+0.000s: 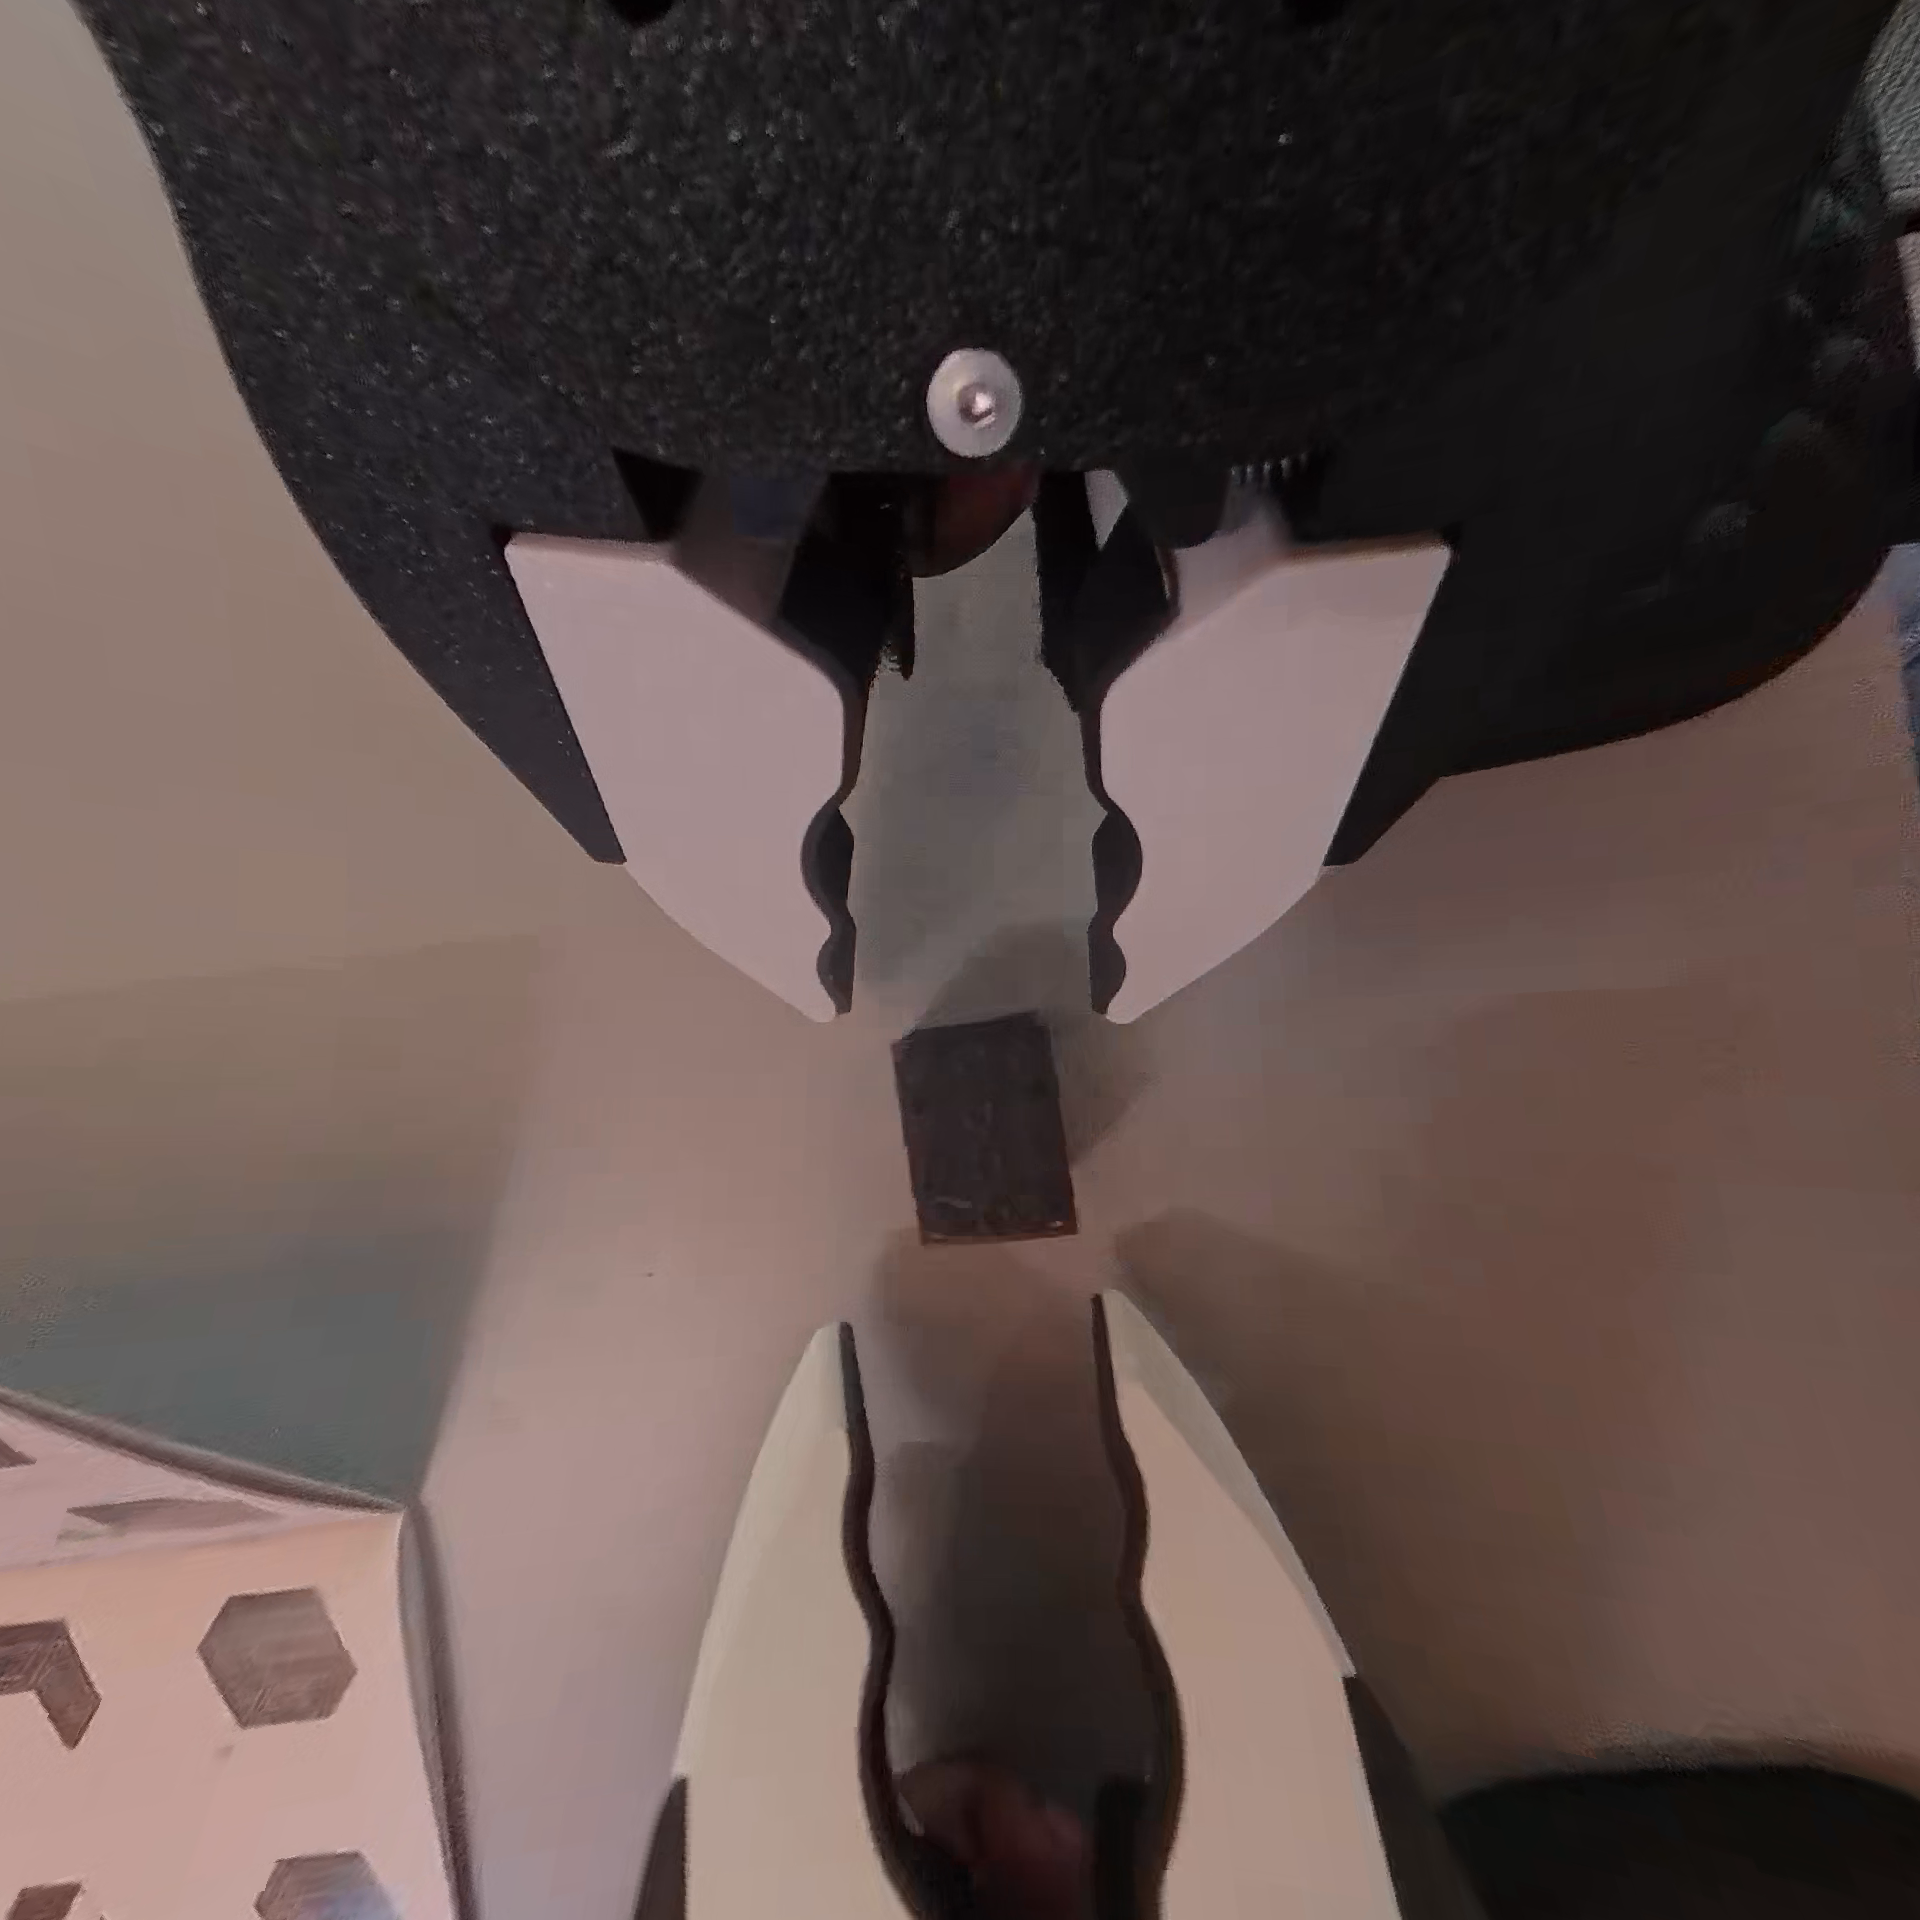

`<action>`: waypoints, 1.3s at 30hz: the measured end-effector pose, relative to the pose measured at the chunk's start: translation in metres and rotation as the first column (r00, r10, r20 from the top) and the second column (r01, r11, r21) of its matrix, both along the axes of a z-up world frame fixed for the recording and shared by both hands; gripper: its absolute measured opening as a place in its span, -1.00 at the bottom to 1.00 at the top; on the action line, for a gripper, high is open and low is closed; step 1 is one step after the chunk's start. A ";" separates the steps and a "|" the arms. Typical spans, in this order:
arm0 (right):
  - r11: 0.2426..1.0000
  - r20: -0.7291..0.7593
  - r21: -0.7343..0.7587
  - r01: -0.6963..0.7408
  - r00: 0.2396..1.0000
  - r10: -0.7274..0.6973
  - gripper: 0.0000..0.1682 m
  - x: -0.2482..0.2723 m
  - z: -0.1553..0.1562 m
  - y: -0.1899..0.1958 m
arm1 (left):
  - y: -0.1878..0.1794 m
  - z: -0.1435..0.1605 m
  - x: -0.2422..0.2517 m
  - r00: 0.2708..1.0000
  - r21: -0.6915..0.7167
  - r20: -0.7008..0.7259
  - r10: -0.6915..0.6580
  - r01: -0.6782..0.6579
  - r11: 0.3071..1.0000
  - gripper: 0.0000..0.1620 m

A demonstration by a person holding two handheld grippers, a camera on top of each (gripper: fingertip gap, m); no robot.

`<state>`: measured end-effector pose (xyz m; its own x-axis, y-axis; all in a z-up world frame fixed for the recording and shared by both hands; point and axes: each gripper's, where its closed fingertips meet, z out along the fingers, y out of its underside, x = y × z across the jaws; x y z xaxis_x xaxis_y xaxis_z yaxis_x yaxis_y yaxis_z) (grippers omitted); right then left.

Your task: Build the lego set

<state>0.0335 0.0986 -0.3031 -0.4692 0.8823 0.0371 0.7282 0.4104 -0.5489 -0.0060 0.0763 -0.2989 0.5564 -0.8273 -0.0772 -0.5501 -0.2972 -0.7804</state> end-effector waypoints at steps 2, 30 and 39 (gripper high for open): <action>1.000 -0.050 0.005 -0.020 0.999 0.020 -0.50 -0.002 -0.001 -0.002 | 0.003 0.001 0.005 1.000 -0.002 0.005 -0.009 0.009 1.000 -0.50; 0.996 -0.157 -0.090 -0.018 0.988 0.003 -0.68 -0.011 -0.005 -0.010 | 0.002 -0.009 0.020 1.000 -0.116 -0.001 0.023 -0.023 0.993 -0.69; 0.992 -0.167 -0.091 -0.093 0.983 0.077 -0.68 -0.011 -0.005 -0.011 | 0.001 -0.010 0.020 0.999 -0.148 0.014 0.036 -0.034 0.988 -0.69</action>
